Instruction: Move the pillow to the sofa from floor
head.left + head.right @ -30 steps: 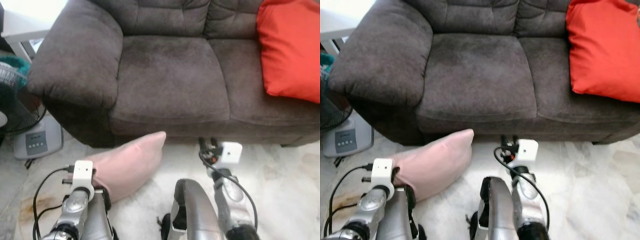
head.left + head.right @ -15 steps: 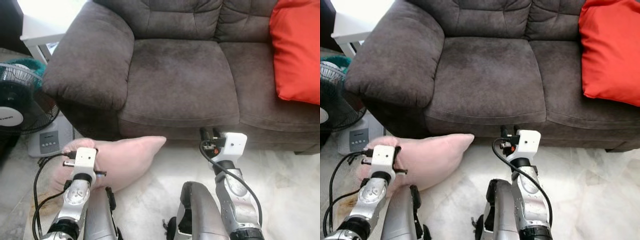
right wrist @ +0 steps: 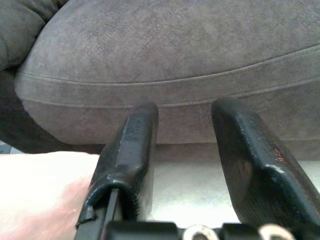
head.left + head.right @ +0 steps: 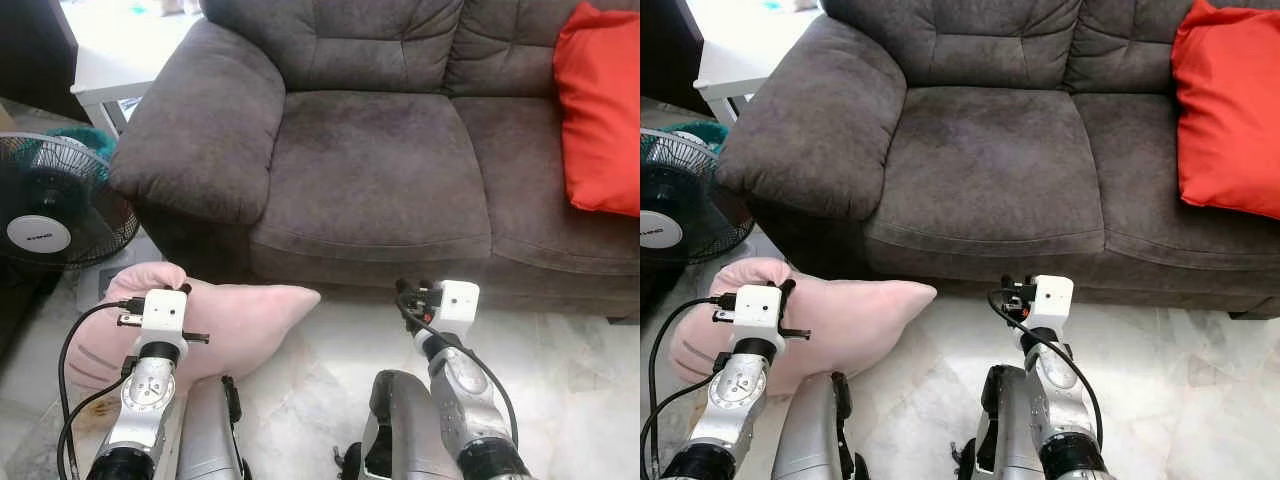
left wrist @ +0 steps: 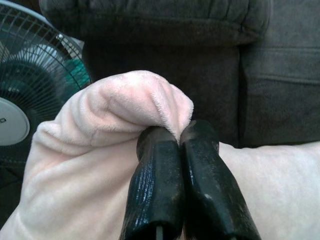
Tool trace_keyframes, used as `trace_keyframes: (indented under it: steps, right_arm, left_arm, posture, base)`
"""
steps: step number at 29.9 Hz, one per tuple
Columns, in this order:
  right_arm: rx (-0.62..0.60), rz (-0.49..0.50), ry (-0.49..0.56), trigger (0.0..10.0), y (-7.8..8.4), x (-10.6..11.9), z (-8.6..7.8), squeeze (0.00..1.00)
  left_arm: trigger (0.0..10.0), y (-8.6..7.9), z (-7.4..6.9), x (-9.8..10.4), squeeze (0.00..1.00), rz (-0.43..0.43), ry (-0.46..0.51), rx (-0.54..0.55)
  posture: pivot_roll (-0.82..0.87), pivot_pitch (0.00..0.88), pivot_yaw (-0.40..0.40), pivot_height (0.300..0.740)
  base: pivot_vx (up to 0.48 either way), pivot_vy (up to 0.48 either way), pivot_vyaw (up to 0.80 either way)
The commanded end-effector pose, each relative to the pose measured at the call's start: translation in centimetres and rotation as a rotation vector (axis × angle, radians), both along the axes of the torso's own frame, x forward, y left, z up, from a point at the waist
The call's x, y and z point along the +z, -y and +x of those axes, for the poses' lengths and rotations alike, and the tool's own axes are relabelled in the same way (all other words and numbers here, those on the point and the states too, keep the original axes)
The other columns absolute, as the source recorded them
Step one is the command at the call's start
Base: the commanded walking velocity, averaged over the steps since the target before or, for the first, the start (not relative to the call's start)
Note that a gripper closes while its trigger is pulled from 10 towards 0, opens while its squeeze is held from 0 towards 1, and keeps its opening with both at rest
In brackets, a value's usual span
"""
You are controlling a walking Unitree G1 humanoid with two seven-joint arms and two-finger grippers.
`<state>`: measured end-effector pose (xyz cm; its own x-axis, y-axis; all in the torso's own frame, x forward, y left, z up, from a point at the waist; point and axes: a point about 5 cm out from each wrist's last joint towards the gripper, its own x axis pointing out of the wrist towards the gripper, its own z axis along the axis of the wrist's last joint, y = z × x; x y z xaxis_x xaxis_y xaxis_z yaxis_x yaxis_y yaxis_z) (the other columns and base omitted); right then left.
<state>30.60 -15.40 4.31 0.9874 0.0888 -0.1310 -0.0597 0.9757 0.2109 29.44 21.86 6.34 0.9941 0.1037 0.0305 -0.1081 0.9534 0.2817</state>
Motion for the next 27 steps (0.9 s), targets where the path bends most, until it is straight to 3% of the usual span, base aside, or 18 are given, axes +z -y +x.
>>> trace_keyframes:
  steps: [1,11,27]
  right_arm:
    - [-0.014,0.011,-0.023,10.0,0.3,-0.7,-0.3,0.0]
    - [-0.014,0.012,-0.039,10.0,0.4,-1.5,-0.3,0.0]
    - [-0.017,0.02,-0.071,10.0,1.1,-2.5,-0.9,0.0]
  left_arm:
    - [10.0,0.1,0.3,1.5,0.0,0.007,0.073,-0.013]
    - [10.0,0.1,-0.1,1.5,0.0,0.01,0.061,-0.017]
    - [10.0,0.5,0.0,2.0,0.0,0.008,0.069,-0.033]
  posture:
    - [0.2,0.09,-0.039,0.531]
    - [0.2,0.085,-0.036,0.531]
    - [0.21,0.069,-0.03,0.638]
  base:
    - [0.0,0.0,0.0]
    - [0.0,0.0,0.0]
    - [0.0,0.0,0.0]
